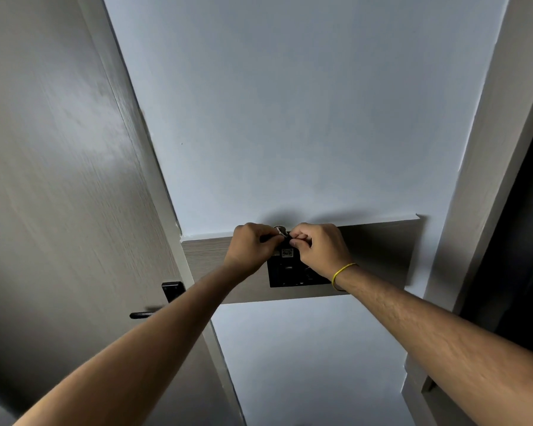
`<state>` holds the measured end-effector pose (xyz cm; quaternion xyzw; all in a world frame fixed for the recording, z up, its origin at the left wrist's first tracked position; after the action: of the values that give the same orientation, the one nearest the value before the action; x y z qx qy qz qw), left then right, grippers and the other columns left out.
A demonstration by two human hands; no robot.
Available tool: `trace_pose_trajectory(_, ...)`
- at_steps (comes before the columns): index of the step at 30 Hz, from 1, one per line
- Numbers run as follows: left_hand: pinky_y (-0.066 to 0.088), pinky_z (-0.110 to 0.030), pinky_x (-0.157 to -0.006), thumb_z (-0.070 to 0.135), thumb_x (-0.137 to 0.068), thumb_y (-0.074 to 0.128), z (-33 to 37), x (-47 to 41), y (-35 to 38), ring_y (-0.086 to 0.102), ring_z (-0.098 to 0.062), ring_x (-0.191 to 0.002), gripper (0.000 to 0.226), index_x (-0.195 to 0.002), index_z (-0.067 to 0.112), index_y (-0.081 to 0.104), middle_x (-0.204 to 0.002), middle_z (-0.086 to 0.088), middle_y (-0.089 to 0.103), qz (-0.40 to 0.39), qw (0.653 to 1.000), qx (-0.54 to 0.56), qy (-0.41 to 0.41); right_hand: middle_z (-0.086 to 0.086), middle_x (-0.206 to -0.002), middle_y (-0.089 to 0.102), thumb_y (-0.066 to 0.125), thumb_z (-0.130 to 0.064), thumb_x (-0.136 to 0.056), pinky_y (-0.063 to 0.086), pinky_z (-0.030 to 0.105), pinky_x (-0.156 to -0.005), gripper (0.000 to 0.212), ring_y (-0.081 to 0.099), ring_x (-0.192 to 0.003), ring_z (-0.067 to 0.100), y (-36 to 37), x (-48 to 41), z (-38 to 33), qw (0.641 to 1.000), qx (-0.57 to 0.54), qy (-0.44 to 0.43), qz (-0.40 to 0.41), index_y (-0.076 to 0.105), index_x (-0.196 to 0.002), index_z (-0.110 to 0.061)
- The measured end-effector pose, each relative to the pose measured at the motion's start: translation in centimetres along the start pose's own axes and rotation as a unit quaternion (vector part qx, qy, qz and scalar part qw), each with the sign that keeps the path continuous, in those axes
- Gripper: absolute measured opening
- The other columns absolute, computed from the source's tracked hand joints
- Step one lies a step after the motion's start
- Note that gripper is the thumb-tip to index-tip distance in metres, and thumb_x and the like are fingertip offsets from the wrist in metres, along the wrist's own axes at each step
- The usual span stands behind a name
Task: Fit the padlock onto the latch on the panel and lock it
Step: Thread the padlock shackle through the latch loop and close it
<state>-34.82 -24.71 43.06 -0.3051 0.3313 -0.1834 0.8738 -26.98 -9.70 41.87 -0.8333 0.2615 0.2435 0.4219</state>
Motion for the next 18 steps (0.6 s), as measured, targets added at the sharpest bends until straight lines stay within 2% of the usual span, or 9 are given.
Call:
trace_pose_trajectory(3,0.045,-0.009,-0.059,0.020,-0.091,0.075,0.4,-0.8,-0.2,0.063,0.006,-0.055,0.012,-0.083,0.021,0.084,-0.056,0.022,0.070,-0.028,0.999,0.021,-0.006,-0.002,-0.076,0.081,0.082,-0.013,-0.083,0.062,0.035,-0.068,0.005,0.075,-0.072,0.017,-0.4,-0.5,-0.1,1.000,-0.005,0.009,0.008,0.081,-0.086,-0.017)
trace_pose_trajectory(5,0.043,-0.006,-0.058,0.018,-0.091,0.076,0.6,-1.1,-0.3,0.060,0.011,-0.053,0.010,-0.085,0.019,0.084,-0.056,0.026,0.069,-0.041,0.998,0.038,-0.009,-0.002,-0.074,0.081,0.082,-0.013,-0.081,0.061,0.033,-0.067,0.005,0.074,-0.069,0.016,-0.7,-0.8,-0.1,1.000,-0.011,0.022,0.015,0.081,-0.083,-0.017)
trace_pose_trajectory(7,0.049,-0.011,-0.061,0.018,-0.089,0.079,0.5,-1.4,-0.5,0.061,0.008,-0.058,0.008,-0.092,0.019,0.086,-0.064,0.022,0.072,-0.045,0.998,0.047,-0.012,-0.002,-0.074,0.080,0.083,-0.012,-0.079,0.060,0.029,-0.067,0.007,0.072,-0.066,0.013,-1.2,-1.2,0.1,0.998,-0.031,0.042,0.036,0.081,-0.082,-0.018)
trace_pose_trajectory(9,0.056,-0.021,-0.061,0.017,-0.088,0.081,0.1,-1.6,-0.8,0.064,-0.003,-0.060,0.009,-0.095,0.018,0.086,-0.074,0.011,0.077,-0.048,0.997,0.062,-0.024,0.000,-0.074,0.081,0.083,-0.010,-0.078,0.058,0.026,-0.070,0.008,0.070,-0.065,0.011,-1.8,-1.9,0.2,0.995,-0.052,0.062,0.059,0.082,-0.083,-0.017)
trace_pose_trajectory(11,0.060,-0.028,-0.059,0.015,-0.088,0.081,-0.3,-1.9,-0.9,0.066,-0.005,-0.061,0.009,-0.096,0.016,0.086,-0.083,-0.003,0.082,-0.053,0.994,0.084,-0.038,0.002,-0.075,0.081,0.083,-0.009,-0.078,0.062,0.030,-0.073,0.009,0.074,-0.067,0.012,-2.1,-2.6,0.1,0.995,-0.056,0.069,0.053,0.083,-0.084,-0.016)
trace_pose_trajectory(14,0.061,-0.027,-0.057,0.015,-0.088,0.081,-0.7,-2.1,-0.9,0.070,-0.003,-0.062,0.008,-0.095,0.017,0.086,-0.085,-0.008,0.083,-0.055,0.992,0.107,-0.043,0.003,-0.076,0.082,0.082,-0.008,-0.080,0.066,0.039,-0.076,0.008,0.079,-0.071,0.018,-2.0,-3.1,0.0,0.996,-0.054,0.070,0.028,0.082,-0.084,-0.016)
trace_pose_trajectory(18,0.062,-0.027,-0.061,0.017,-0.089,0.080,-1.0,-2.2,-0.7,0.072,-0.009,-0.066,0.009,-0.096,0.016,0.086,-0.084,-0.008,0.083,-0.054,0.990,0.122,-0.049,0.000,-0.072,0.080,0.082,-0.009,-0.080,0.067,0.042,-0.075,0.009,0.079,-0.069,0.016,-2.1,-3.3,0.0,0.996,-0.054,0.071,0.029,0.081,-0.083,-0.017)
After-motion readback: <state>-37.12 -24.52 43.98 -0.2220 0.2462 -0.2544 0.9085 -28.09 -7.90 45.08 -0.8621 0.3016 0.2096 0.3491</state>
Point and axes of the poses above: each hand's wrist, its own x-axis away from the middle knuckle, its own y-axis out of the palm, z = x × y, the point moved 8 cm from there along -x, towards the middle knuckle
